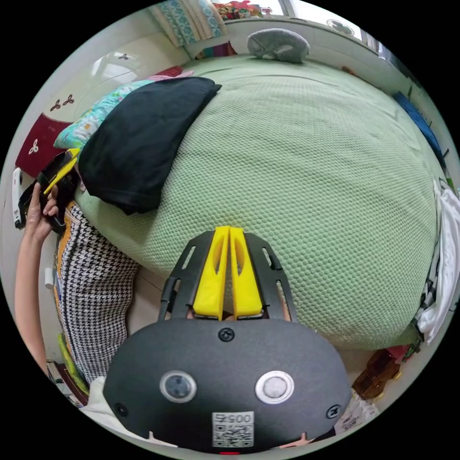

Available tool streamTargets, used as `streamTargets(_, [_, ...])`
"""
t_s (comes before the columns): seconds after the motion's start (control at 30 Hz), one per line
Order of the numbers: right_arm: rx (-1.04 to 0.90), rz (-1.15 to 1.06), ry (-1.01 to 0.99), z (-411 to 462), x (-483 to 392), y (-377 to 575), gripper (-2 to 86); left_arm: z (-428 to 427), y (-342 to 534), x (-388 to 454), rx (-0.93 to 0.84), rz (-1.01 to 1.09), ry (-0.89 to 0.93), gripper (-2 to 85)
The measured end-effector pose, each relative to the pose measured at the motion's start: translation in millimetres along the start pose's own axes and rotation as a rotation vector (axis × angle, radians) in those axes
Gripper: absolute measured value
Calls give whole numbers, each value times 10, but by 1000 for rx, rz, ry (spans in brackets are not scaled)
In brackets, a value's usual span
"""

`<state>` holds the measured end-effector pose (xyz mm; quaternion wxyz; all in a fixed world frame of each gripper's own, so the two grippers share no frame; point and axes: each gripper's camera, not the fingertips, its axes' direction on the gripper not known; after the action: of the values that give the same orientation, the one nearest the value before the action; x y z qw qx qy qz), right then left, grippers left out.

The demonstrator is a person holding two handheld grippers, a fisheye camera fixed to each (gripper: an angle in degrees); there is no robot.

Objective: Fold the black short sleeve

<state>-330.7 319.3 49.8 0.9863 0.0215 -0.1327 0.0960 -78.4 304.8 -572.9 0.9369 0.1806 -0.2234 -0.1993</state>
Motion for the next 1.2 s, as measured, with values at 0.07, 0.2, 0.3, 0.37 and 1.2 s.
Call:
streamTargets(0.07, [-23, -14, 33, 20, -81, -116, -9, 148, -53, 34, -57, 36, 4, 141])
streamTargets(0.2, [-38, -56, 100, 76, -214, -236, -9, 290, -33, 87, -100, 46, 19, 176])
streamTargets(0.3, [-42, -78, 105, 109, -244, -309, -9, 329, -5, 162, -105, 80, -51, 184])
streamTargets(0.37, [-36, -75, 73, 121, -215, -356, -9, 333, -24, 124, -120, 43, -37, 185])
streamTargets(1.2, [9, 2, -18, 130, -43, -499, -9, -268, 191, 800, -87, 120, 146, 22])
